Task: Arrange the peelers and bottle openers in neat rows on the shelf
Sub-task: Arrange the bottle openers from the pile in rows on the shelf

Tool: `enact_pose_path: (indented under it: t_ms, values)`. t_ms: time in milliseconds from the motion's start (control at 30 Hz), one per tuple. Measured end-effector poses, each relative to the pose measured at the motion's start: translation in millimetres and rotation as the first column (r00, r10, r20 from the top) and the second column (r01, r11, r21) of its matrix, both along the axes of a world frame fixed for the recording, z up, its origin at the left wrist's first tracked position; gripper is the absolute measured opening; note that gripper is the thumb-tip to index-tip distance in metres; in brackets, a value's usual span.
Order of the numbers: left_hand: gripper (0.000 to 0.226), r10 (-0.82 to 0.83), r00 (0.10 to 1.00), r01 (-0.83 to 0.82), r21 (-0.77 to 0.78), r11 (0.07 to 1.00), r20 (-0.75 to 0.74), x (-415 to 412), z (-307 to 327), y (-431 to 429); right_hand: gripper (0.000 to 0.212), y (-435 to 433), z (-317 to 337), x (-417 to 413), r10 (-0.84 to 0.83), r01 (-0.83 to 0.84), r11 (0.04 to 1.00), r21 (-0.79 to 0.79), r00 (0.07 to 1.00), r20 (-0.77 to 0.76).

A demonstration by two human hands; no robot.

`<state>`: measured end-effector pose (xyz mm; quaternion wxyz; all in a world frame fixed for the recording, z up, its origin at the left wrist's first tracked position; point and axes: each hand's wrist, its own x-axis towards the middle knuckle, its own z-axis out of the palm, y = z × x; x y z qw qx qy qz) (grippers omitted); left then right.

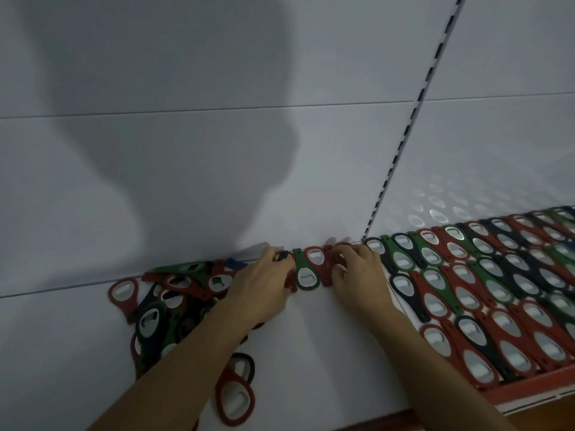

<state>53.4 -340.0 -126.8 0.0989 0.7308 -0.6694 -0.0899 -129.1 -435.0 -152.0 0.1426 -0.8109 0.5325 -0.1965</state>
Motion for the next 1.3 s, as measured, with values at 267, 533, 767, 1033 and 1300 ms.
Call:
enact_pose_path:
  t_ms: [267,533,767,1033,1300]
  values:
    - [0.043,0.065,0.063,-0.318,0.041,0.947,-0.996,-15,28,3,0.014,20,30,-1,0.144,-0.200,0.978,0.058,0.852,0.504]
    - [0.044,0.006,-0.065,-0.312,0.026,0.950,-0.998,-50,16,16,0.037,27,44,-14,0.073,-0.469,0.827,0.310,0.636,0.768]
    - [0.039,0.111,0.371,-0.452,-0.075,0.889,-0.922,-69,16,19,0.019,18,41,-40,0.120,-0.368,0.889,0.274,0.764,0.634]
    - [0.017,0.234,0.202,-0.473,0.114,0.873,-0.951,-74,10,17,0.014,-6,48,-95,0.170,-0.356,0.899,0.256,0.822,0.544]
    - [0.028,0.356,0.202,-0.469,0.229,0.853,-0.912,-83,16,8,0.034,-1,43,-108,0.526,-0.530,0.843,0.096,0.848,0.063]
